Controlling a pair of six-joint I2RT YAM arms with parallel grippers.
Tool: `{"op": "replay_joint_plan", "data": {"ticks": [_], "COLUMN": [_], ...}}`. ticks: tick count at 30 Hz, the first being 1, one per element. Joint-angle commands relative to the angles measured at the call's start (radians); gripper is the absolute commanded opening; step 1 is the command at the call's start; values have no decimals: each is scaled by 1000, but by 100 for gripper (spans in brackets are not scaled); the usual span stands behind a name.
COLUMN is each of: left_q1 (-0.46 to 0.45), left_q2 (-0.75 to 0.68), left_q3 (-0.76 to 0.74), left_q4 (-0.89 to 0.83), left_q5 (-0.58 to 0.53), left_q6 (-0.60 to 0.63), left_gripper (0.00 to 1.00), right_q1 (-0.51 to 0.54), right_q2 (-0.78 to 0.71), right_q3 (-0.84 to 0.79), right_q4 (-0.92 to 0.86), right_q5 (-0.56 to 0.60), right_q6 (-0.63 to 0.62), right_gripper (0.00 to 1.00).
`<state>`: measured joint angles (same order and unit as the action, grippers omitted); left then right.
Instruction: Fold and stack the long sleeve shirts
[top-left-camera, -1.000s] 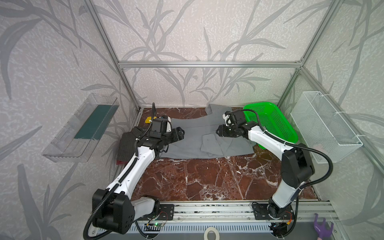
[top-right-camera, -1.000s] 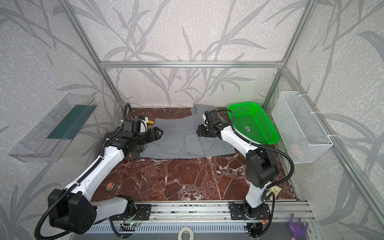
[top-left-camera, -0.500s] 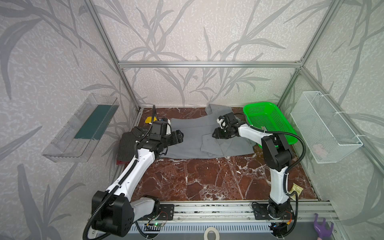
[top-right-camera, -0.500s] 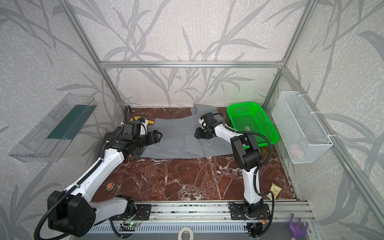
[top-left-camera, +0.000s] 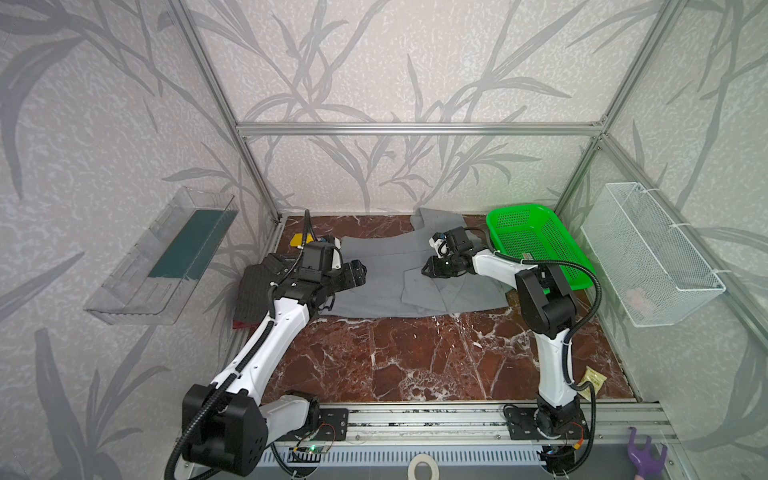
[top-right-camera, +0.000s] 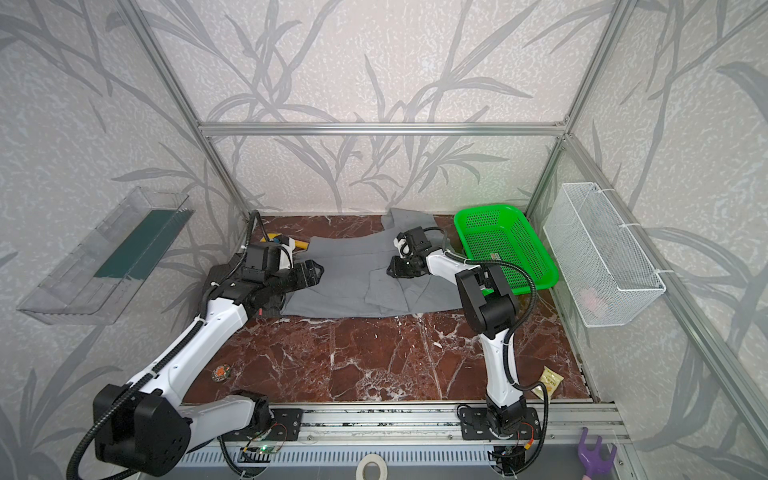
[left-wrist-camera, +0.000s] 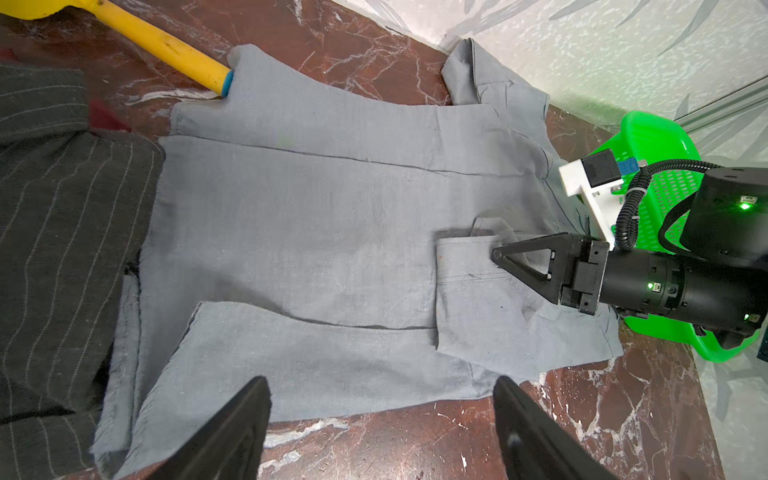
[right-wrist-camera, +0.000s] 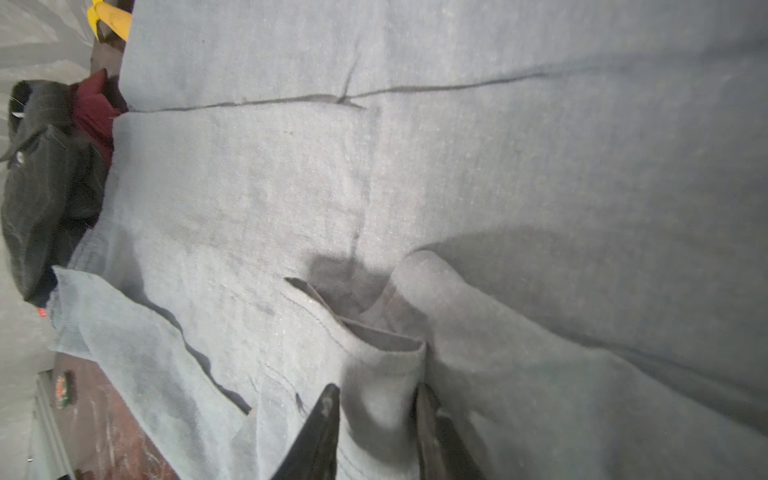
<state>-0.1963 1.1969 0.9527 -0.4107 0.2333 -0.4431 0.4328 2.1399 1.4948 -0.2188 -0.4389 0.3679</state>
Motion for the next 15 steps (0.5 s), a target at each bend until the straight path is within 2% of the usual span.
{"op": "replay_joint_plan", "data": {"ticks": [1,6,11,15], "left_q1": [2,3,9,11], "left_q2": [-26,-30,-50,-94], "left_q3": [-6,-6,-10,-34], "left_q4": [-1,-1,15,57], "left_q5": [-12,-13,-14,-13], "left_q6": [27,26,23,18], "left_gripper": [84,84,84,84], "right_q1": [0,-1,0,14], "right_q2": [13,-55,-164,-249], "right_q3": [-19,-52,-59,-35], "right_q4": [30,66,115,145], "right_q5": [-38,-44,-26,30], "right_q6": [3,25,88,144], "right_gripper": [20,0,0,0]}}
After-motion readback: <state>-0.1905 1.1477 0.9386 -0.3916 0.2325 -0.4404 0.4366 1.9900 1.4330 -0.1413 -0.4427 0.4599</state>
